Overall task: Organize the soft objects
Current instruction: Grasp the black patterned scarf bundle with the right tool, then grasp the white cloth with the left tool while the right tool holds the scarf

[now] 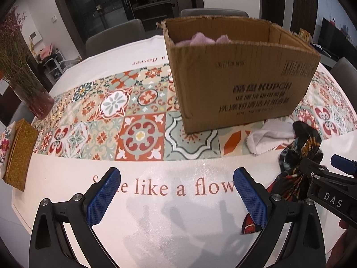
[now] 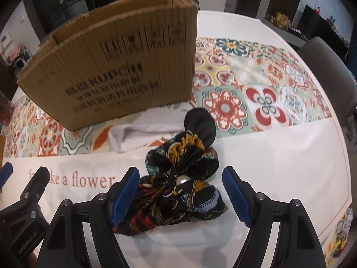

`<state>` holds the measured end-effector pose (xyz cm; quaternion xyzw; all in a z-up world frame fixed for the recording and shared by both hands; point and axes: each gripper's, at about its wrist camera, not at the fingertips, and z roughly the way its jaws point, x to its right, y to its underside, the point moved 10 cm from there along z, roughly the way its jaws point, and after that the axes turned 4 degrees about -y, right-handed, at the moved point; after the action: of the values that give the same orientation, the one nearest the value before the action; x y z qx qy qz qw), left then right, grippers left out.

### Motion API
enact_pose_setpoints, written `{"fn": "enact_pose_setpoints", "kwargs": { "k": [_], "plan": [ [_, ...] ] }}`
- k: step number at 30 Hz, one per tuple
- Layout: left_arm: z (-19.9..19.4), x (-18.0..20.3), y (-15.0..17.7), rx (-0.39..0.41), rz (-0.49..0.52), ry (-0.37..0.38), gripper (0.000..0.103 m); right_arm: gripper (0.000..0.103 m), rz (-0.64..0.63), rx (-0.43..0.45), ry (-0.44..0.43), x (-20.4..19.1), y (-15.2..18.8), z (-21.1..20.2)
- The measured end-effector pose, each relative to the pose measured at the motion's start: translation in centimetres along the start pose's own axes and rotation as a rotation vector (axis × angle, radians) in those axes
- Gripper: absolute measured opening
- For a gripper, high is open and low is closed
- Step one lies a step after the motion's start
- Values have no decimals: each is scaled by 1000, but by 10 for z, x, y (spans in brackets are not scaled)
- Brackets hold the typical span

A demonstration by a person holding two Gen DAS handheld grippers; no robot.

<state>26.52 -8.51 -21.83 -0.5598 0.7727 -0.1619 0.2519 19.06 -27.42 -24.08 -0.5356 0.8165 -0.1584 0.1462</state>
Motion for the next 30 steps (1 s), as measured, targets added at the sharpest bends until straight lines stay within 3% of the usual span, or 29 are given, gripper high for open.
{"fn": "enact_pose_setpoints", "kwargs": {
  "k": [16, 22, 26, 30],
  "plan": [
    [15, 6, 9, -28, 26, -16, 103, 76, 25, -85, -23, 2, 26, 39],
    [18, 13, 7, -28, 45, -23, 103, 53, 21, -99, -24, 5, 32, 48],
    [18, 22, 2, -24, 59, -19, 103, 23, 14, -84, -26, 7, 30, 46],
    [19, 35, -3, -14, 76, -5, 103, 18, -7, -69, -29, 10, 27, 42]
  ]
}}
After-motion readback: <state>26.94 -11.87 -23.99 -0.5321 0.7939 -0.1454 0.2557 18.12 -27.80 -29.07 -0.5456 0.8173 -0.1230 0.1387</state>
